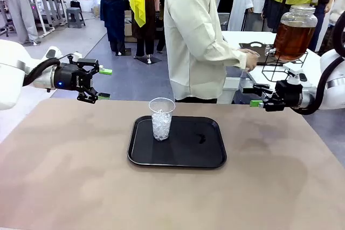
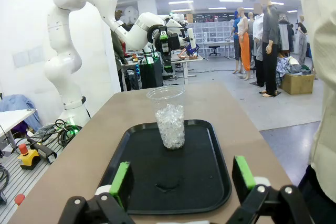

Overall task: Pour the drink into the iced cup.
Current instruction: Pick up the iced cup indicated by the human and present it to them.

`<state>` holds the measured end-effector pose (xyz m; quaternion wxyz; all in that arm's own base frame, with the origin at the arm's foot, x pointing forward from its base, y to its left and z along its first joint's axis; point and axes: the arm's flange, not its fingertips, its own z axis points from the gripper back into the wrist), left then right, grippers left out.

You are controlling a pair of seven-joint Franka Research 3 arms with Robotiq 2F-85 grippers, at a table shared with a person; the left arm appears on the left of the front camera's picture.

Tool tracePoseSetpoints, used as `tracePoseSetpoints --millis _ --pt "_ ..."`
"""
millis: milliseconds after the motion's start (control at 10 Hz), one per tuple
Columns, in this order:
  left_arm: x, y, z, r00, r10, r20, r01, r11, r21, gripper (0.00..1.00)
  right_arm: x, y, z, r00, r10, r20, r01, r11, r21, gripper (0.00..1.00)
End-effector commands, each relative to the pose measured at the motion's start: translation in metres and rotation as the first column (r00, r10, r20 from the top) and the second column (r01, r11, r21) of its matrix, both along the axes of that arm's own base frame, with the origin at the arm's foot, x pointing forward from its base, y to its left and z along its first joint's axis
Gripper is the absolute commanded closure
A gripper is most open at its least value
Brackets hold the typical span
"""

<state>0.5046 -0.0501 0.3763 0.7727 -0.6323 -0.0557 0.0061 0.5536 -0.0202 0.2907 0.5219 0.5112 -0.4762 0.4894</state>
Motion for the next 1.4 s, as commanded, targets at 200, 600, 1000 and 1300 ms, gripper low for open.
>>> tracePoseSetpoints --millis 200,600,1000,1300 --pt "-0.0001 0.0001 0.0013 1.0 0.0 0.003 0.0 1.0 0.001 0.0 -0.0001 0.0018 0.004 1.0 0.001 0.006 -0.001 1.0 -0.002 0.0" --pt "-0.0001 0.0001 0.0013 1.0 0.0 0.003 0.0 1.0 0.001 0.0 -0.0001 0.0018 0.004 1.0 0.001 0.006 -0.001 1.0 -0.002 0.0" --pt "-0.0001 0.0001 0.0013 1.0 0.0 0.003 0.0 1.0 0.001 0.0 -0.0001 0.0018 0.004 1.0 0.001 0.006 -0.001 1.0 -0.002 0.0" --pt "-0.0001 0.0001 0.0013 1.0 0.0 0.003 0.0 1.0 0.001 0.0 -0.0001 0.0018 0.004 1.0 0.001 0.006 -0.001 1.0 -0.002 0.0"
